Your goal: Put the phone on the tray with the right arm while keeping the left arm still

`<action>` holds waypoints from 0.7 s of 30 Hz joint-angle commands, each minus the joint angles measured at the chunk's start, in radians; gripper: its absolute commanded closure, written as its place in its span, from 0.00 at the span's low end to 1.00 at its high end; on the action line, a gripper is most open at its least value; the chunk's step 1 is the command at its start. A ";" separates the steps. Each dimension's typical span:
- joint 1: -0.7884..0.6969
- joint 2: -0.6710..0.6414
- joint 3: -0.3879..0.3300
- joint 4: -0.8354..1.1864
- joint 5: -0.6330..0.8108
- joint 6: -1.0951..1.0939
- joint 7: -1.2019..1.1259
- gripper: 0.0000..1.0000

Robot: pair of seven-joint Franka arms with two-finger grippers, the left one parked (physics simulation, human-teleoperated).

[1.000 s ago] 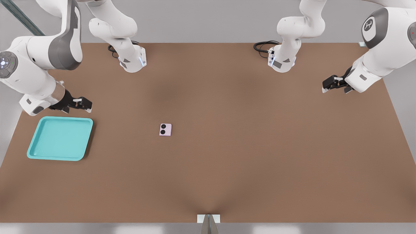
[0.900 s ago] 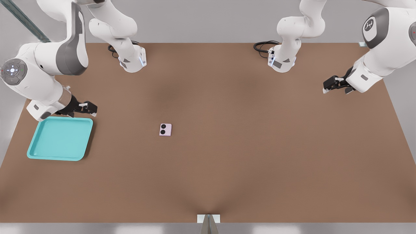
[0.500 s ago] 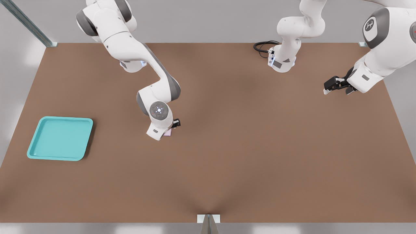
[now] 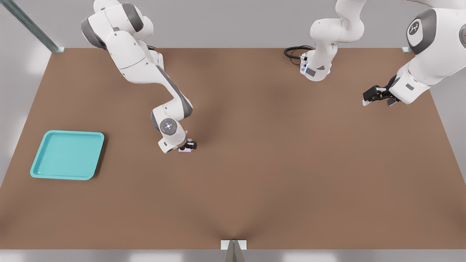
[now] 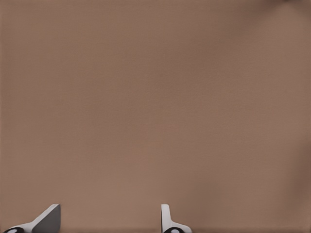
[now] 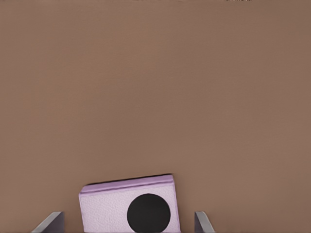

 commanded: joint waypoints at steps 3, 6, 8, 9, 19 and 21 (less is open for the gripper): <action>-0.027 0.012 0.002 -0.032 0.000 0.186 0.150 0.00; -0.020 -0.001 0.025 -0.042 -0.001 0.177 0.120 0.00; -0.017 -0.005 0.031 -0.051 -0.001 0.177 0.100 0.00; -0.029 -0.007 0.039 -0.062 -0.001 0.172 0.041 0.00; -0.020 -0.014 0.051 -0.062 -0.270 0.039 -0.040 0.00; -0.021 -0.005 0.053 -0.062 -0.285 0.039 -0.048 0.00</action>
